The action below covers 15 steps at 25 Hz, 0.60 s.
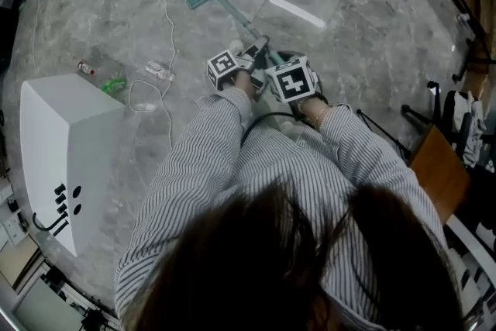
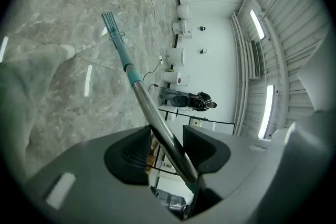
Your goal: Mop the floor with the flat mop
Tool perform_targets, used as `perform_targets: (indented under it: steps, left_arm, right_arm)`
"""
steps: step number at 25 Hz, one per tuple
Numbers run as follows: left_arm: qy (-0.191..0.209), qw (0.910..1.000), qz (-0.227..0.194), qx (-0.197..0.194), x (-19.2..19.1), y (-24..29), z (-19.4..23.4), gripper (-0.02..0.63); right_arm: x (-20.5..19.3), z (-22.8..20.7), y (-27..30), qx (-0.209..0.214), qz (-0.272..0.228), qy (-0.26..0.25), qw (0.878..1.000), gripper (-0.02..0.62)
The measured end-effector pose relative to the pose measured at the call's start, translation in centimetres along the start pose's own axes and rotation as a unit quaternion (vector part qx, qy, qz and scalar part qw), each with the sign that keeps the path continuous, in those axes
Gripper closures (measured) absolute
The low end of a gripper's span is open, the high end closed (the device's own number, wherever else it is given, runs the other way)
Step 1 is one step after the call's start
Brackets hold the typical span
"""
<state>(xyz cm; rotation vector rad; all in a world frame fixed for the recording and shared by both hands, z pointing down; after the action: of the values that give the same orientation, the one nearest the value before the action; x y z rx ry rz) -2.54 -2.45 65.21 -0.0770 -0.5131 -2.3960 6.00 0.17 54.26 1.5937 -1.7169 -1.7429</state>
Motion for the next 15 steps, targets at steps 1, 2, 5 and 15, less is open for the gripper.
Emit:
perform_targets:
  steps: [1, 2, 5, 15]
  left_arm:
    - [-0.007, 1.0, -0.002, -0.001, -2.3, -1.1, 0.5, 0.423]
    - [-0.012, 0.9999, -0.002, 0.0, -4.5, -2.0, 1.1, 0.423]
    - [-0.026, 0.9996, 0.014, 0.0, -10.1, -4.1, 2.1, 0.427]
    - [0.0, 0.991, 0.134, 0.008, -24.3, -7.9, 1.4, 0.414]
  right_arm:
    - [-1.9, 0.6, -1.4, 0.003, 0.004, 0.0, 1.0, 0.483]
    - [-3.8, 1.2, -2.8, 0.008, 0.009, 0.0, 1.0, 0.483]
    - [-8.4, 2.3, -6.7, 0.018, 0.025, -0.001, 1.0, 0.483]
    - [-18.2, 3.2, -18.7, 0.02, 0.013, 0.054, 0.998, 0.482]
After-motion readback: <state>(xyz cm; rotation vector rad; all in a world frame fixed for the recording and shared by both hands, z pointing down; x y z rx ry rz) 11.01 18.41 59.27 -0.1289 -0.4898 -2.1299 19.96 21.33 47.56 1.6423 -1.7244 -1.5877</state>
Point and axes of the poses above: the fingertips, and each gripper's own axes: y forward along the fingers, z to its left, x out of its top, the point moved 6 cm from there along -y, backward along the fingers, and after that the axes turned 8 degrees about x, right-handed, at the moved point
